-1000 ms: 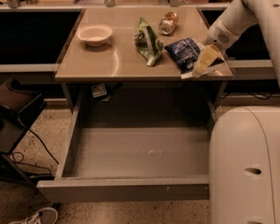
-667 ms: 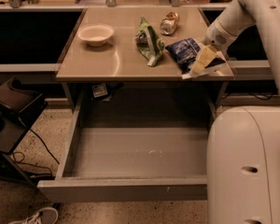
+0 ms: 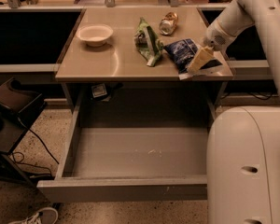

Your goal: Place blue chip bag into top drawer

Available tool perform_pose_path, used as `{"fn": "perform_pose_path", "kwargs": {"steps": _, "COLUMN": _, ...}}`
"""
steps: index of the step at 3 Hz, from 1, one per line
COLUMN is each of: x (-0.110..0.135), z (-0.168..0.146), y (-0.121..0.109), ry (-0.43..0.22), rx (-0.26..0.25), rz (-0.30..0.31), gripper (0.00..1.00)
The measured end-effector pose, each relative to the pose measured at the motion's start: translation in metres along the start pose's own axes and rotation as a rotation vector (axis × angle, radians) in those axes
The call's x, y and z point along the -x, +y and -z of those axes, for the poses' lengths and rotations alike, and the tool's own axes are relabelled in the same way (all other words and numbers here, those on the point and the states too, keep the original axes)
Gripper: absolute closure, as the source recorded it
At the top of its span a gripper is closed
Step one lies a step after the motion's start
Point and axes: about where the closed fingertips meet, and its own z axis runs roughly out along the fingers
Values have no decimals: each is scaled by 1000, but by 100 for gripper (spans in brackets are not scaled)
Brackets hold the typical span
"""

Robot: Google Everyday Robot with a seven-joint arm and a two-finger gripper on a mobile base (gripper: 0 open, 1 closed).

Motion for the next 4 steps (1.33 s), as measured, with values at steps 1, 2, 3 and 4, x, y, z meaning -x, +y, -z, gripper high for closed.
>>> {"fn": "perform_pose_path", "kwargs": {"steps": 1, "x": 0, "z": 0, "y": 0, "ry": 0, "rx": 0, "rz": 0, "gripper": 66}}
{"fn": "perform_pose_path", "kwargs": {"steps": 2, "x": 4, "z": -1, "y": 4, "ry": 2, "rx": 7, "rz": 18, "gripper": 89}}
{"fn": "perform_pose_path", "kwargs": {"steps": 3, "x": 0, "z": 36, "y": 21, "ry": -28, "rx": -35, "rz": 66, "gripper": 100}}
{"fn": "perform_pose_path", "kwargs": {"steps": 4, "x": -3, "z": 96, "y": 75, "ry": -80, "rx": -52, "rz": 108, "gripper": 100}}
